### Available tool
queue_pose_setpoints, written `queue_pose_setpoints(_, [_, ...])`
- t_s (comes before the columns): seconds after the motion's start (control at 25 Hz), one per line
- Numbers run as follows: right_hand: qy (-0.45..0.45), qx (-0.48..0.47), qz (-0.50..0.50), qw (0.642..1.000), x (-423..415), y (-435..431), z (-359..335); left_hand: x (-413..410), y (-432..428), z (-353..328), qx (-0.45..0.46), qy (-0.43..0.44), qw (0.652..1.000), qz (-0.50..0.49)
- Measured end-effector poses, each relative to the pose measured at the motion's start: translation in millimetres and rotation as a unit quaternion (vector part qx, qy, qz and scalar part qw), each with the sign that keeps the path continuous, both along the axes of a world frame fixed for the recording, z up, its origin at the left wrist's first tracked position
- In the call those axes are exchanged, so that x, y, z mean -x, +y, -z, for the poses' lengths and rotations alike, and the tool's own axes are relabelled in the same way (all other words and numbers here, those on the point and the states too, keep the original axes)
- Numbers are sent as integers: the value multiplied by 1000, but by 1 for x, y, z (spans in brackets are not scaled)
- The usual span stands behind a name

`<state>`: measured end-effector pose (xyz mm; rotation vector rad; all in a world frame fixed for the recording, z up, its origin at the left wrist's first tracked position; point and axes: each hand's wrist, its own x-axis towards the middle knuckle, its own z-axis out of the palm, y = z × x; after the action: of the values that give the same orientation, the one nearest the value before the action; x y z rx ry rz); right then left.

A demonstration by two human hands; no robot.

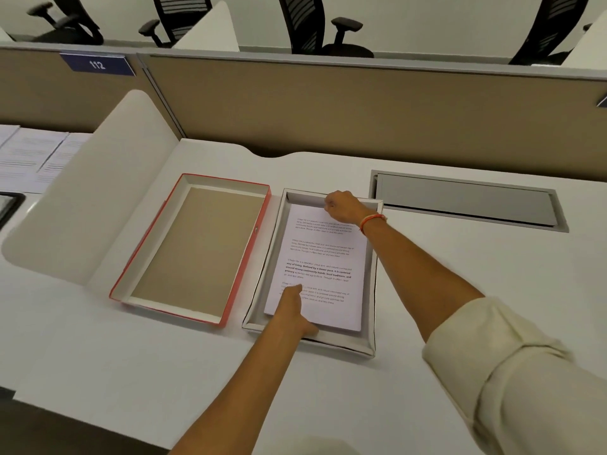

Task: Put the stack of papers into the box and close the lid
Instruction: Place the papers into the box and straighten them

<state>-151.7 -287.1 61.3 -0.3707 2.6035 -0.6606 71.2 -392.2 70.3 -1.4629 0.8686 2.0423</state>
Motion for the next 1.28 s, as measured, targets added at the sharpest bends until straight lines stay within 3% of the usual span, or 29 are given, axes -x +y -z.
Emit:
queue_pose_setpoints(0.44, [-22,-56,-80,995,30,-5,19,5,1,14,-16,-29,996,-84])
queue_pose_setpoints(0.92, [8,-70,-87,994,35,-3,29,15,-5,17,-12,-54,997,-55])
queue_pose_setpoints(1.28, [-18,-64,-93,993,28,1,19,11,-8,18,-23,-39,997,-60])
